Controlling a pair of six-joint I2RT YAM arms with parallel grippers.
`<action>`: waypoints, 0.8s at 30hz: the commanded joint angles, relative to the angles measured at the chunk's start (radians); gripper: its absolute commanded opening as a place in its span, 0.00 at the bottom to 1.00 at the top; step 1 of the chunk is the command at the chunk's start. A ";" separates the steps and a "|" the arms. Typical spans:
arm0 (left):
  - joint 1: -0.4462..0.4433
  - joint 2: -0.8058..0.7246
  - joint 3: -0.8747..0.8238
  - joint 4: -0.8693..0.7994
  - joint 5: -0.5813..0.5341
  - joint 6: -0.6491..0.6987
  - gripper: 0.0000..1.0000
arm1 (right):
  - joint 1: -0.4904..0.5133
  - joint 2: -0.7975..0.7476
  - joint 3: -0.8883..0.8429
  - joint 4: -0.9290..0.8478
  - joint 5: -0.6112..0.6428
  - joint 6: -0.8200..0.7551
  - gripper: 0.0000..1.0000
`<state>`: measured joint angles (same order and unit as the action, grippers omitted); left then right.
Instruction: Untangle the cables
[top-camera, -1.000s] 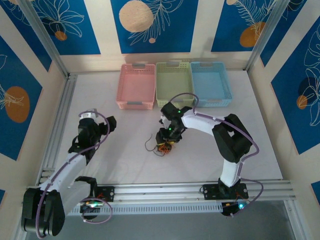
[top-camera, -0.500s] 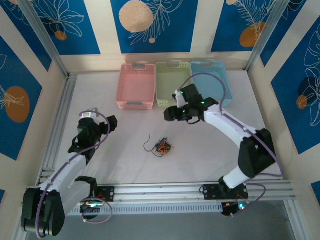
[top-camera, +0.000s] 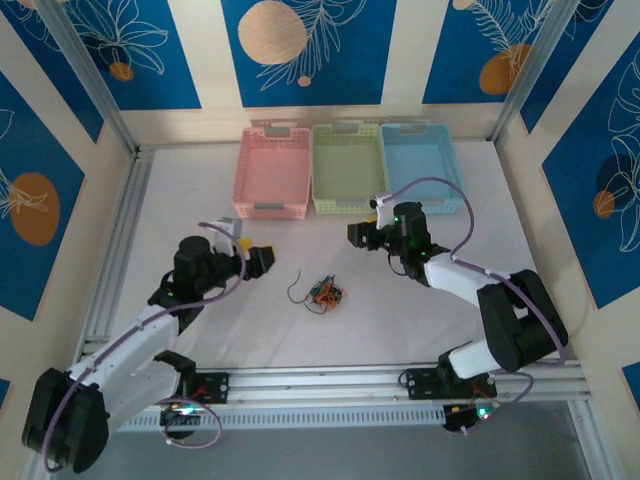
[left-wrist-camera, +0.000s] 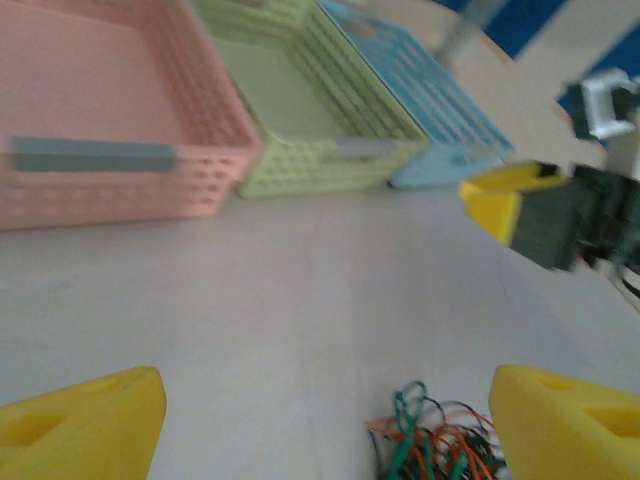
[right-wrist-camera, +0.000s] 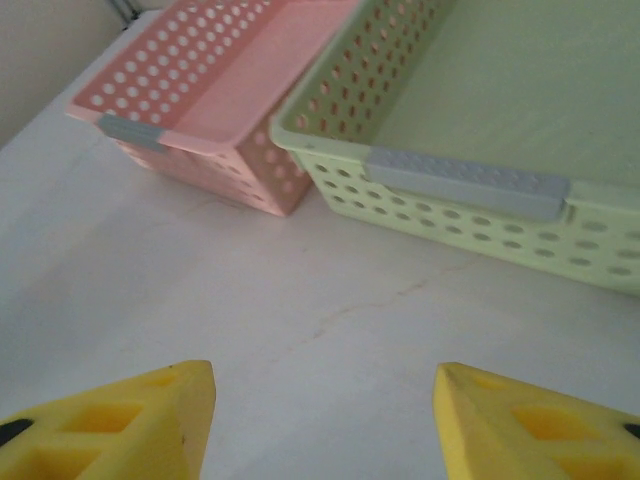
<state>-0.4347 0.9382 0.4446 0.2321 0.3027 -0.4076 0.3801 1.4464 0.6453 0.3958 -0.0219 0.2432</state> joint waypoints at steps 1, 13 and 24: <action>-0.073 0.027 0.067 -0.101 -0.029 0.102 0.85 | -0.001 -0.015 0.025 0.077 0.003 0.021 0.60; -0.201 0.442 0.343 -0.368 -0.014 0.096 0.77 | -0.037 0.005 0.019 0.064 0.007 0.091 0.60; -0.312 0.608 0.479 -0.609 -0.234 0.085 0.69 | -0.049 0.031 0.046 0.034 -0.018 0.112 0.60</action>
<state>-0.7227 1.5257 0.8864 -0.2668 0.1440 -0.3302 0.3378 1.4658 0.6655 0.4343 -0.0269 0.3416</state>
